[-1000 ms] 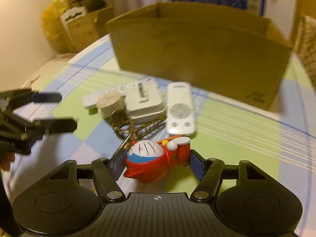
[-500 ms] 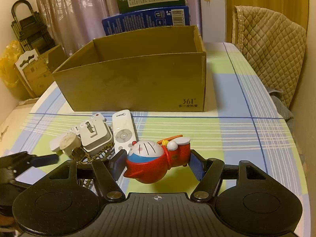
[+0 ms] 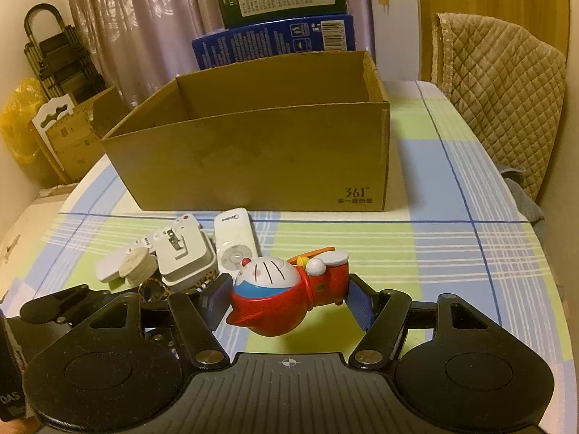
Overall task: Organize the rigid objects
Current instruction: 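Grasp the brown patterned lanyard with the left gripper while the right gripper closes on and lifts the red figure, then carry the lanyard with the left gripper into the box while the right gripper carries the figure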
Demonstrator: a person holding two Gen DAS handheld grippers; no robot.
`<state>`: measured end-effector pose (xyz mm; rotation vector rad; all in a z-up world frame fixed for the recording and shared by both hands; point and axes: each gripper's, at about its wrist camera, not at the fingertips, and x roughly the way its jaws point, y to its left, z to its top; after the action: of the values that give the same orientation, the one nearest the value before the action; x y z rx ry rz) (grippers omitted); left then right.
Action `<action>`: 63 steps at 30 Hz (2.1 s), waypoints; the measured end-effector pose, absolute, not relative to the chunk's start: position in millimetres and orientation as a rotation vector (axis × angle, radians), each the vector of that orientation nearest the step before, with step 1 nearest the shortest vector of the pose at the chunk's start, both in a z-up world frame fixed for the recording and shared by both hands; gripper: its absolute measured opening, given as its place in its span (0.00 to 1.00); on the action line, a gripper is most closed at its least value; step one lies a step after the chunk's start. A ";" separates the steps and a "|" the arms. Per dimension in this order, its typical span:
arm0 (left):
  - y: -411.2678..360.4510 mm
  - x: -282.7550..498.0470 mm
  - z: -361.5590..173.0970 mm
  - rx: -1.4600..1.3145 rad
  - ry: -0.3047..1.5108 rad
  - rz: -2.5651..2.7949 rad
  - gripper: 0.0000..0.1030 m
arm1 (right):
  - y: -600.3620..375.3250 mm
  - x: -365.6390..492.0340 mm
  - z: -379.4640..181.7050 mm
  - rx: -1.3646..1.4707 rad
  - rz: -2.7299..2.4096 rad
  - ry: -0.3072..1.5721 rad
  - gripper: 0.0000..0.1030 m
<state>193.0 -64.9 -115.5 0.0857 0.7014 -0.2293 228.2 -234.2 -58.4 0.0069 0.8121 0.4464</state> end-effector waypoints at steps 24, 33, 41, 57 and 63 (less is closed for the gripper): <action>-50.9 174.6 -85.6 0.027 0.713 -0.242 0.33 | -215.4 225.3 -42.1 0.033 0.471 0.774 0.62; -35.3 166.8 -59.5 -0.005 0.662 -0.231 0.33 | -205.3 223.1 -31.9 0.039 0.480 0.749 0.62; -21.0 173.7 -31.2 -0.033 0.615 -0.210 0.33 | -197.8 223.9 -6.2 0.047 0.473 0.671 0.62; 18.2 245.5 34.5 -0.064 0.483 -0.150 0.33 | -172.9 252.8 23.9 0.067 0.407 0.522 0.62; 16.4 278.0 42.2 -0.065 0.465 -0.173 0.33 | -174.2 282.6 24.6 0.079 0.353 0.500 0.62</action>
<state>278.0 16.4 42.2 -0.0647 0.4651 -0.1728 282.6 -174.2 24.6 0.0793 0.5000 0.3527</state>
